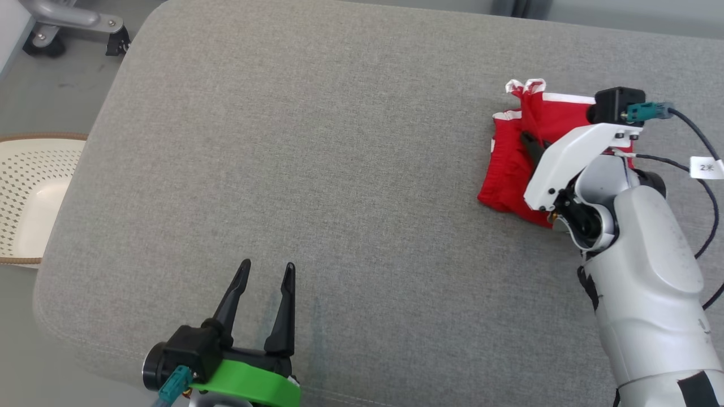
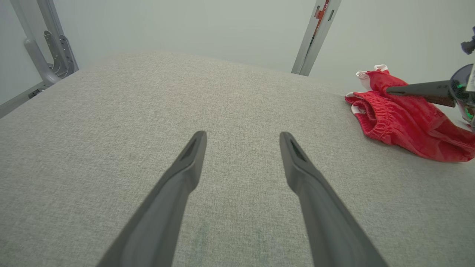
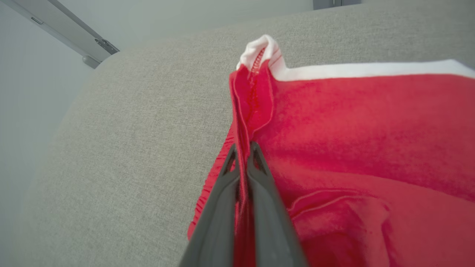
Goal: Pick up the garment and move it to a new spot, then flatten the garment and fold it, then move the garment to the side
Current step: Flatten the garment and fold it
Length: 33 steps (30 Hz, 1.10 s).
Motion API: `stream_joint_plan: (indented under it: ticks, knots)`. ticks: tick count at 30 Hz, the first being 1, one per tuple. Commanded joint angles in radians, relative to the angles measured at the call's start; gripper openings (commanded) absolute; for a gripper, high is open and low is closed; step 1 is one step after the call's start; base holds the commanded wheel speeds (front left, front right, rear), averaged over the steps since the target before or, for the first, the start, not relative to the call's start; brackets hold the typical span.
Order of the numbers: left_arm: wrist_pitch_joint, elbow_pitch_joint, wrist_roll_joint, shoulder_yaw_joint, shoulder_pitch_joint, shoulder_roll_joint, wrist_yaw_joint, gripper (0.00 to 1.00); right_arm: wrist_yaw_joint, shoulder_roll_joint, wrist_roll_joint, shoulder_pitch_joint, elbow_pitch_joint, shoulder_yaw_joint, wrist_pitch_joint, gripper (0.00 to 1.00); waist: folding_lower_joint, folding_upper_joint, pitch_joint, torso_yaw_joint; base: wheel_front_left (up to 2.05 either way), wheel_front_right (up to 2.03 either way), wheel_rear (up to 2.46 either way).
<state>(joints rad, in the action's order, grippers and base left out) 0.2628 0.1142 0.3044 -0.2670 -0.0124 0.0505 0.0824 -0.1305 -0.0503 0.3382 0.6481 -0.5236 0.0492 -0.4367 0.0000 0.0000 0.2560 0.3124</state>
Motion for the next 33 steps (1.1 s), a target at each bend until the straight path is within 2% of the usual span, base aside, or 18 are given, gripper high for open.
stream_joint_plan:
  ticks: [1, 4, 7, 11, 13, 17, 21, 24, 29, 30, 32, 33]
  knots:
    - [0.002, 0.006, 0.002, -0.004, -0.011, 0.001, -0.005, 1.0, 0.0, -0.001, 0.011, 0.017, -0.032, -0.012, 0.025, 0.0, 0.0, 0.0, -0.002, 0.001, 0.0, 0.0, 0.0]
    - [0.002, 0.012, 0.003, -0.007, -0.012, 0.001, -0.006, 1.0, 0.0, -0.001, 0.049, 0.041, -0.096, -0.036, 0.087, 1.0, 0.0, 0.0, -0.009, -0.001, 0.0, 0.0, 0.0]
    - [0.002, 0.018, 0.0, -0.005, -0.006, 0.001, -0.009, 1.0, 0.0, -0.001, 0.121, 0.051, -0.127, -0.085, 0.138, 1.0, 0.0, 0.0, -0.019, -0.007, 0.0, 0.0, 0.0]
    - [0.002, 0.026, -0.014, 0.01, 0.019, 0.001, -0.012, 1.0, 0.0, -0.001, 0.212, 0.008, -0.066, -0.184, 0.232, 1.0, 0.0, 0.0, -0.047, -0.023, 0.0, 0.0, 0.0]
    - [0.002, 0.022, -0.021, 0.027, 0.032, 0.001, -0.015, 1.0, 0.0, -0.003, 0.194, -0.028, -0.008, -0.217, 0.288, 1.0, 0.0, 0.0, -0.063, -0.038, 0.0, 0.0, 0.0]
    - [0.002, 0.011, -0.031, 0.061, 0.062, 0.001, -0.025, 1.0, 0.0, -0.031, 0.073, -0.125, 0.115, -0.235, 0.38, 1.0, 0.0, 0.0, -0.098, -0.081, 0.0, 0.0, 0.0]
    - [0.002, 0.002, -0.04, 0.091, 0.097, 0.001, -0.031, 1.0, 0.0, -0.06, 0.005, -0.237, 0.199, -0.201, 0.452, 1.0, 0.0, 0.0, -0.138, -0.125, 0.0, 0.0, 0.0]
    - [0.002, -0.012, -0.042, 0.105, 0.122, 0.001, -0.031, 1.0, 0.001, -0.098, -0.043, -0.309, 0.23, -0.135, 0.496, 1.0, 0.0, 0.0, -0.156, -0.147, 0.0, 0.0, 0.0]
    - [0.001, -0.032, -0.042, 0.109, 0.124, 0.001, -0.024, 1.0, 0.0, -0.113, -0.087, -0.355, 0.233, -0.046, 0.499, 1.0, 0.0, 0.0, -0.135, -0.152, 0.0, 0.0, 0.0]
    - [0.001, -0.036, -0.041, 0.106, 0.114, 0.001, -0.021, 1.0, 0.0, -0.114, -0.09, -0.346, 0.224, -0.03, 0.487, 0.54, 0.0, 0.0, -0.121, -0.15, 0.0, 0.0, 0.0]
    - [0.001, -0.042, -0.036, 0.1, 0.088, 0.001, -0.017, 1.0, 0.0, -0.118, -0.108, -0.311, 0.209, -0.016, 0.47, 0.0, 0.0, 0.0, -0.091, -0.141, 0.0, 0.0, 0.0]
    - [0.001, -0.043, -0.032, 0.096, 0.081, 0.001, -0.013, 1.0, 0.0, -0.113, -0.109, -0.294, 0.197, -0.013, 0.464, 0.0, 0.0, 0.0, -0.079, -0.137, 0.0, 0.0, 0.0]
